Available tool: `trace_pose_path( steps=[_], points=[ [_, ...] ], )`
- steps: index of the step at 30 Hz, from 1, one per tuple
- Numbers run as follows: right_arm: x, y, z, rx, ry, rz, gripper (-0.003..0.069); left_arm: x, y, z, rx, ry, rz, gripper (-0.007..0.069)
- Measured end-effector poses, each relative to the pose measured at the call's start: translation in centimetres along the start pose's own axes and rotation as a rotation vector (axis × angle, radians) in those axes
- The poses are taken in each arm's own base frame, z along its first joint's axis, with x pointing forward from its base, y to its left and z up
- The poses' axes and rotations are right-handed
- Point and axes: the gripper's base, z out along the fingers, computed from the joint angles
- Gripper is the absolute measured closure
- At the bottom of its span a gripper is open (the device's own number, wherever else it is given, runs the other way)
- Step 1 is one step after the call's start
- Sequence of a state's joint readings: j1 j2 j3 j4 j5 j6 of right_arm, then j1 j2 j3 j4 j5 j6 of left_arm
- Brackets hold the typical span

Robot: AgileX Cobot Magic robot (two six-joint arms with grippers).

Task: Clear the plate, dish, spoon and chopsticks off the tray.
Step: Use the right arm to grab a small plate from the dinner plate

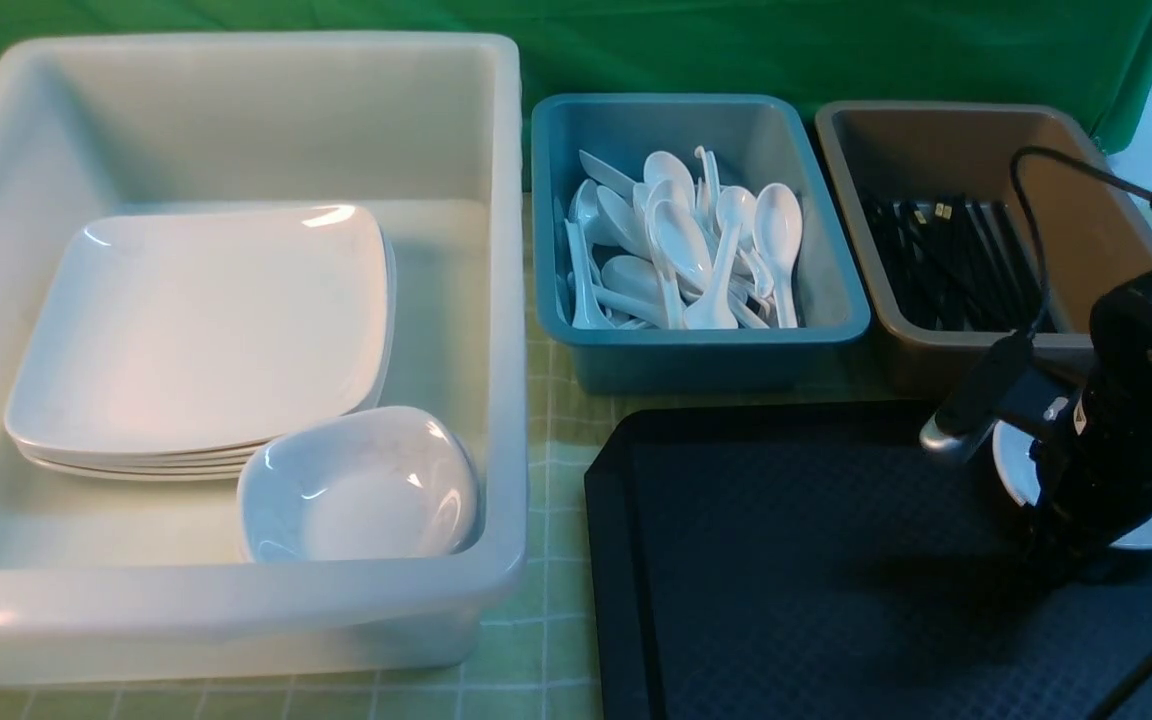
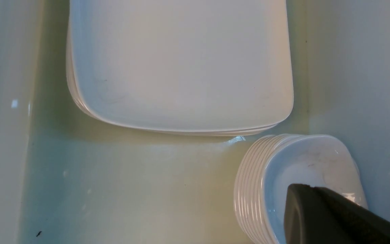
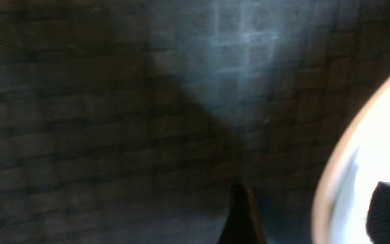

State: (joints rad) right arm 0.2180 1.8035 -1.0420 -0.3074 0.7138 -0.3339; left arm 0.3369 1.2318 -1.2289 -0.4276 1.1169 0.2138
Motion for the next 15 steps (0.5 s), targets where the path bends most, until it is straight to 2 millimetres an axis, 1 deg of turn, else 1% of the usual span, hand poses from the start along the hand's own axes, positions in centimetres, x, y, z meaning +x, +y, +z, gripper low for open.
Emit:
trace_pose_path(
  steps=[3,4,5,6,8,10,11,13,14,15],
  points=[
    [-0.1,0.0,0.3,0.006,-0.004,-0.011,0.0214,0.0,0.0,0.0,0.0,0.0,0.003,0.0636],
    [-0.1,0.0,0.4,0.005,-0.002,-0.011,0.0263,0.0,0.0,0.0,0.0,0.0,0.003,0.0636],
    [-0.1,0.0,0.4,0.005,0.0,-0.012,0.0272,0.0,0.0,0.0,0.0,0.0,0.003,0.0636],
    [-0.1,0.0,0.5,0.002,0.006,-0.013,0.0333,0.0,0.0,0.0,0.0,0.0,0.003,0.0636],
    [0.0,0.0,0.5,0.01,0.022,-0.024,0.0508,0.0,0.0,0.0,0.0,0.0,0.003,0.0636],
    [-0.1,-0.1,0.0,0.018,0.016,-0.006,0.0524,0.0,0.0,0.0,0.0,0.0,0.004,0.0636],
    [-0.2,0.1,-0.4,0.01,0.018,0.046,0.0529,0.0,0.0,0.0,0.0,0.0,0.012,0.0636],
    [0.0,0.5,-1.1,-0.01,0.034,0.086,0.0529,0.0,0.0,0.0,0.0,0.0,0.025,0.0636],
    [0.0,0.9,-1.7,-0.024,0.043,0.099,0.0535,0.0,0.0,0.0,0.0,0.0,0.027,0.0636],
    [0.1,1.7,-3.0,-0.049,0.055,0.112,0.0566,0.0,0.0,0.0,0.0,0.0,0.029,0.0636]
  ],
)
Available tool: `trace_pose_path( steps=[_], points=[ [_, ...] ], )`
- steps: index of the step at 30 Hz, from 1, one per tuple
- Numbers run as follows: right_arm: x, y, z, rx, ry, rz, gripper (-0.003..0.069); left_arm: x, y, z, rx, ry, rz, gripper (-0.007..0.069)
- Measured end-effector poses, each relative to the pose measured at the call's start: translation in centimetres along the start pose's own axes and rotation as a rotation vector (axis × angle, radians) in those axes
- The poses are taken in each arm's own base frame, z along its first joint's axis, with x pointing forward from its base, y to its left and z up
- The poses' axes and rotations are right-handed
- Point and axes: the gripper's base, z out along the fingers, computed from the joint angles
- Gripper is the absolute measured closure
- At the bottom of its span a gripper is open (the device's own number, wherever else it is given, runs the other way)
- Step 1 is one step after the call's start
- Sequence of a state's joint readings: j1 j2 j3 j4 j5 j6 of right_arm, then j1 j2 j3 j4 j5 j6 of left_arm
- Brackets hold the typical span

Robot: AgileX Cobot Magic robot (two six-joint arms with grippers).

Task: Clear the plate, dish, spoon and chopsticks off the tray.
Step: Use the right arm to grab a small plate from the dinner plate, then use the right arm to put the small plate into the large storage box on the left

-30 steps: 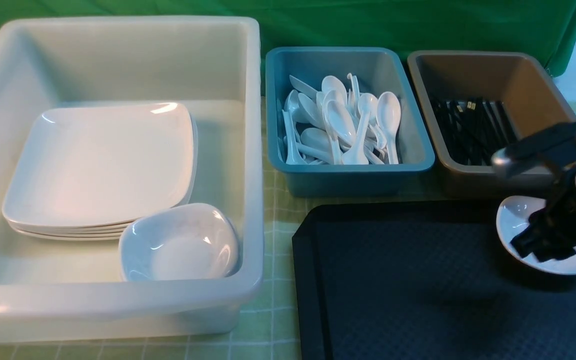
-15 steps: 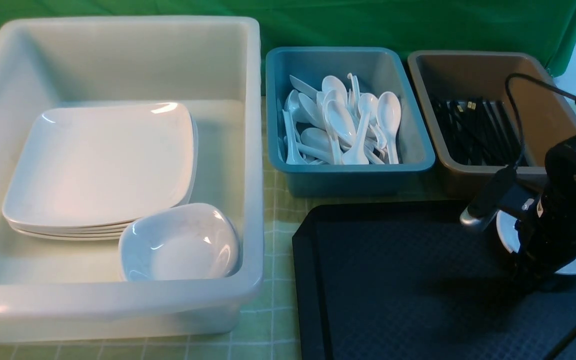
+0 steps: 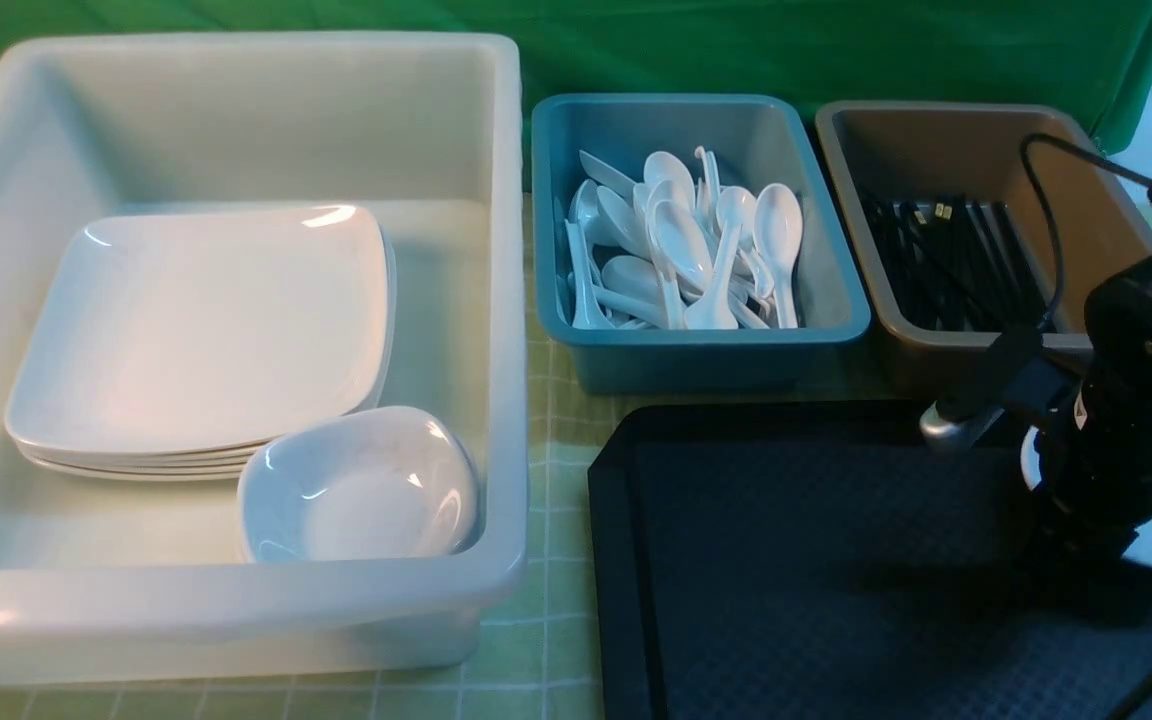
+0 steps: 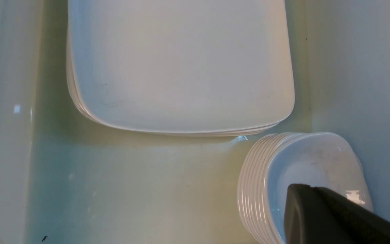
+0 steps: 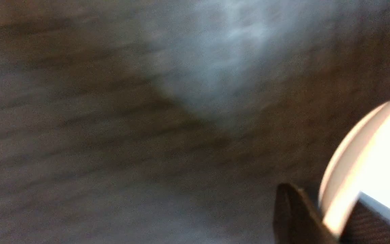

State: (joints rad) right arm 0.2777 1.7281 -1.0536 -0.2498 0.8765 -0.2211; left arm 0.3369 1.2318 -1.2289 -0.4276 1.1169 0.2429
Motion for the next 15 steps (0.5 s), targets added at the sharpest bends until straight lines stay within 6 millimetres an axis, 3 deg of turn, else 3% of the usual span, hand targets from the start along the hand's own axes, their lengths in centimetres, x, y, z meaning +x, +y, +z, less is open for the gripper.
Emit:
trace_pose_path(
  steps=[3,5,11,12,15],
  points=[
    [0.3,2.6,-3.7,-0.048,-0.021,-0.01,0.0626,0.0,0.0,0.0,0.0,0.0,0.0,0.0636],
    [0.3,4.4,-7.4,-0.067,-0.101,-0.042,0.0631,0.0,0.0,0.0,0.0,0.0,0.001,0.0636],
    [-1.2,10.7,-19.9,-0.097,-0.576,-0.224,0.0633,0.0,0.0,0.0,0.003,-0.004,-0.001,0.0636],
    [-1.2,11.0,-20.0,-0.1,-0.578,-0.233,0.0633,0.0,0.0,0.0,0.003,-0.004,-0.001,0.0636],
    [-2.6,14.8,-24.7,-0.12,-0.801,-0.403,0.0633,0.0,0.0,0.0,0.003,-0.004,-0.001,0.0636]
  ],
)
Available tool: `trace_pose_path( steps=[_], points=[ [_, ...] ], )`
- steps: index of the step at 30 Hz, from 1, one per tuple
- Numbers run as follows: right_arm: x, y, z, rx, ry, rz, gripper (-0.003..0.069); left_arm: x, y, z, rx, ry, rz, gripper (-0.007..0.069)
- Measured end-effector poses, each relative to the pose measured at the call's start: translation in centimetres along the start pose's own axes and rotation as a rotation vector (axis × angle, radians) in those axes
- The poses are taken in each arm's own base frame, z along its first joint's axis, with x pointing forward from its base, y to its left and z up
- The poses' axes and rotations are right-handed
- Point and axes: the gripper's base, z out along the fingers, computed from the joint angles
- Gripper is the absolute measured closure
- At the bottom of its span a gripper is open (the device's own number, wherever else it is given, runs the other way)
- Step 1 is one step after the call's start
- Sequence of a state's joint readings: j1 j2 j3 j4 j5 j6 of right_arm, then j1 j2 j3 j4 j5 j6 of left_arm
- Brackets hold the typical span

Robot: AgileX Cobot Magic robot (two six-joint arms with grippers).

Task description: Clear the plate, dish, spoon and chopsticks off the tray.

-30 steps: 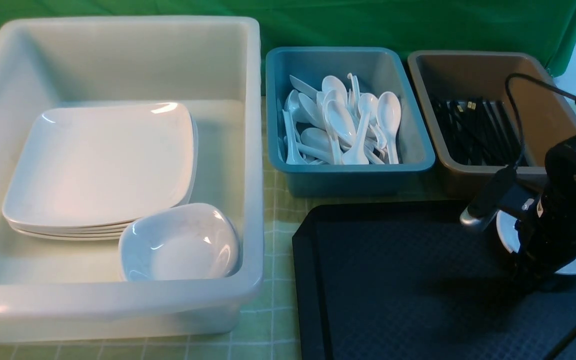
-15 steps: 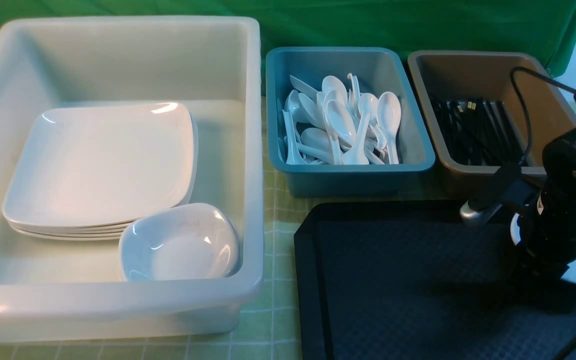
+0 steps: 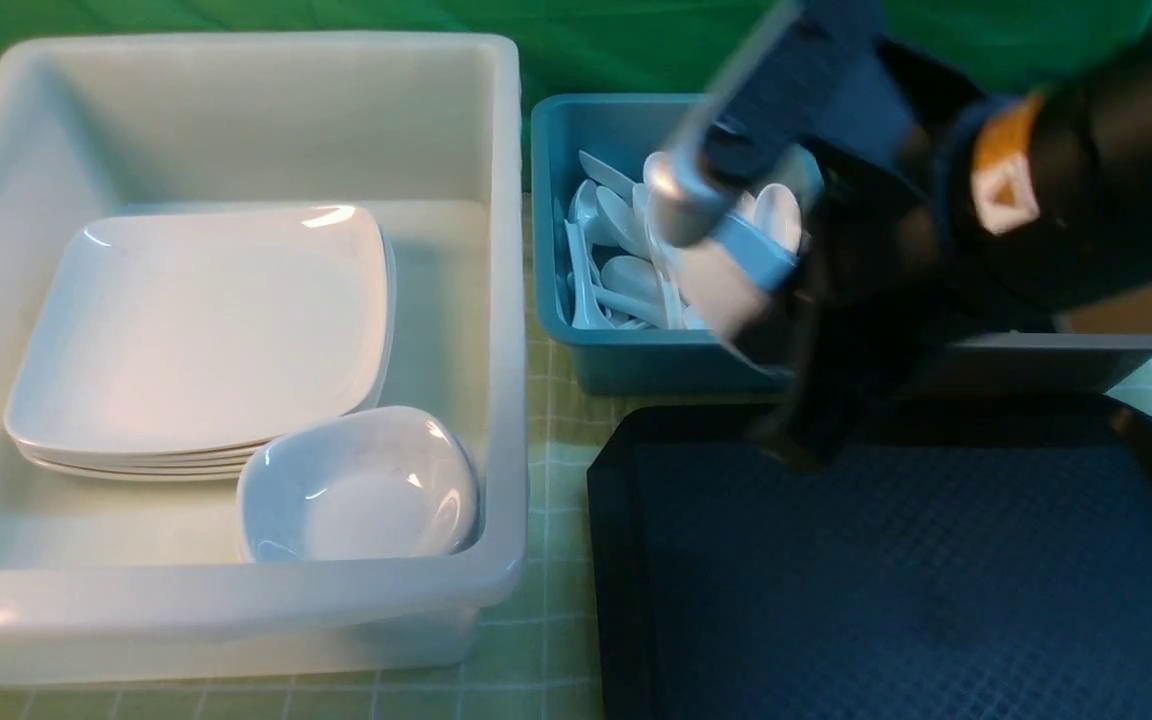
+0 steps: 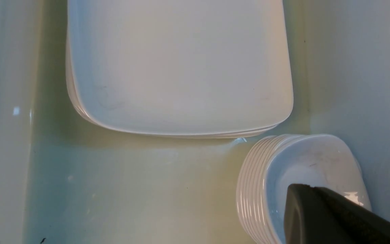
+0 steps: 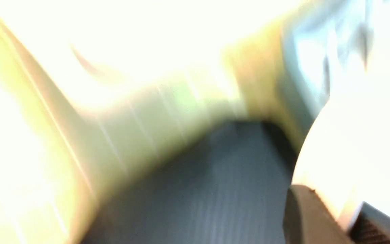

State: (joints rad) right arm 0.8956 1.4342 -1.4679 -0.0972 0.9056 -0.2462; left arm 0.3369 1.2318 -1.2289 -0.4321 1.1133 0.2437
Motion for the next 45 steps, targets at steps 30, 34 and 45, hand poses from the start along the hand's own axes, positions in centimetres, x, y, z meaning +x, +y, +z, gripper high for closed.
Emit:
trace_pose_path(
  steps=[30,34,45],
  points=[
    [-2.4,9.8,16.9,-0.103,0.05,-0.808,0.0355,0.0,0.0,0.0,0.0,0.0,0.003,0.0636],
    [-2.9,9.5,16.2,-0.093,0.053,-0.777,0.0258,0.0,0.0,0.0,0.0,0.0,0.003,0.0636],
    [-6.5,6.7,8.3,-0.052,0.087,-0.631,0.0337,0.0,0.0,0.0,0.0,0.0,0.001,0.0636]
  ],
)
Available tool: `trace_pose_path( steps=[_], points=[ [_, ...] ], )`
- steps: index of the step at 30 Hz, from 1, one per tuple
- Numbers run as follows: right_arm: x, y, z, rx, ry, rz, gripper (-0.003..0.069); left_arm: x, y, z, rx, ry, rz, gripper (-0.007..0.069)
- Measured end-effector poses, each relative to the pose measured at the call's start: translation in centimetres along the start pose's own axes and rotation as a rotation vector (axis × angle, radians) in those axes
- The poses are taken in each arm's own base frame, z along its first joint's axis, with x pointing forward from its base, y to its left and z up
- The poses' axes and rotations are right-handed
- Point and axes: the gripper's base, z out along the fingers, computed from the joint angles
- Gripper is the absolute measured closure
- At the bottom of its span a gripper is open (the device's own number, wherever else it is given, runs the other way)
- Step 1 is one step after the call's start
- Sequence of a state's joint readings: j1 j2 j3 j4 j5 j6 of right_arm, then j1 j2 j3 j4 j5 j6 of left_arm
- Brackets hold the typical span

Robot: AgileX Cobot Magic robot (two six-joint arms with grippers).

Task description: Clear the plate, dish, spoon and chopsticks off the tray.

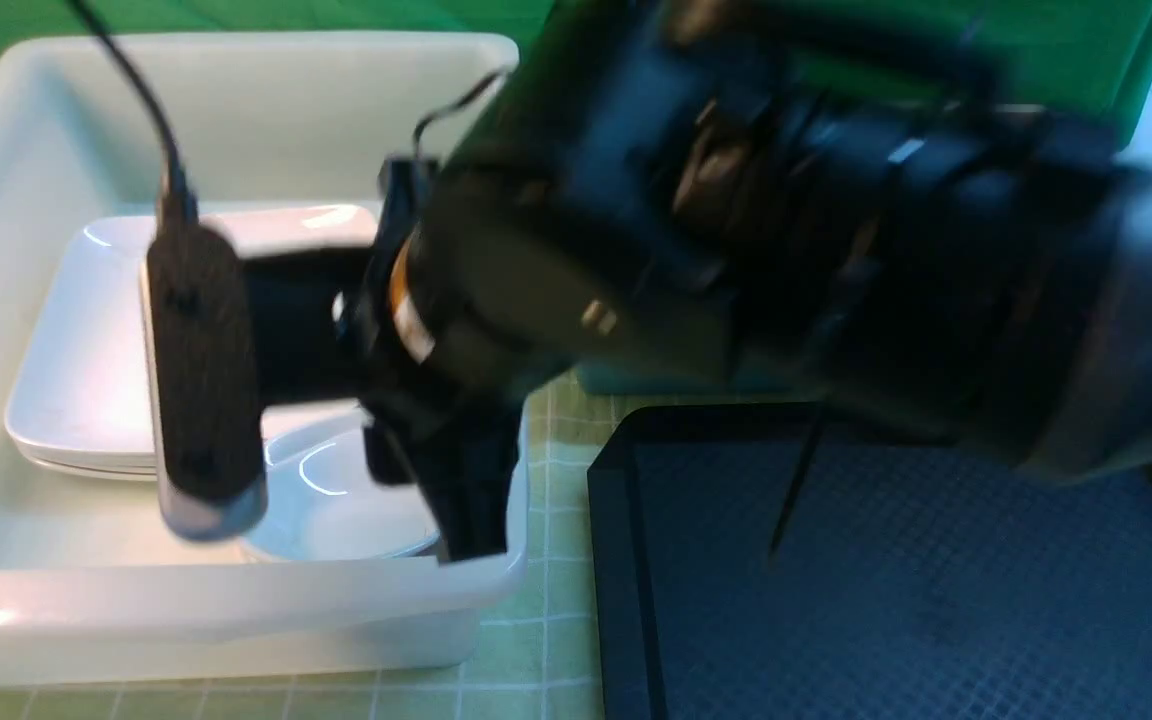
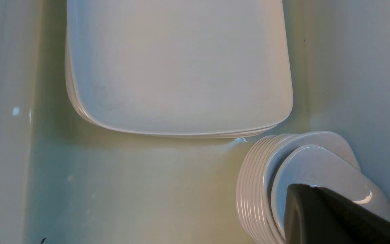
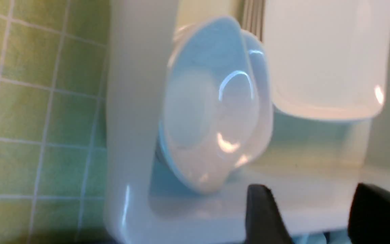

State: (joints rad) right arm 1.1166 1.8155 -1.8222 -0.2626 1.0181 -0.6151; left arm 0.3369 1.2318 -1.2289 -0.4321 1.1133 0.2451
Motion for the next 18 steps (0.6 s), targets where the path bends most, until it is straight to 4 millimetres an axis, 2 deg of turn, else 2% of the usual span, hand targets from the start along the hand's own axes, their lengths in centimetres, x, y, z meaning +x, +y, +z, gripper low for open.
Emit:
trace_pose_path(
  steps=[7,9,11,15,18],
  points=[
    [0.9,-1.7,-5.4,0.051,0.05,0.164,0.055,0.0,0.0,0.0,-0.001,0.0,0.002,0.0636],
    [1.4,-2.2,-8.1,0.089,0.011,0.236,0.0611,0.0,0.0,0.0,-0.001,0.001,0.002,0.0636],
    [1.8,-2.4,-10.0,0.112,-0.019,0.279,0.0638,0.0,0.0,0.0,0.0,0.005,0.002,0.0636],
    [3.2,-2.7,-15.8,0.163,-0.135,0.446,0.0655,0.1,-0.1,0.0,0.009,0.013,-0.001,0.0636],
    [3.3,-2.6,-16.6,0.152,-0.161,0.484,0.0655,0.1,-0.3,0.0,0.028,0.008,-0.011,0.0636]
  ],
)
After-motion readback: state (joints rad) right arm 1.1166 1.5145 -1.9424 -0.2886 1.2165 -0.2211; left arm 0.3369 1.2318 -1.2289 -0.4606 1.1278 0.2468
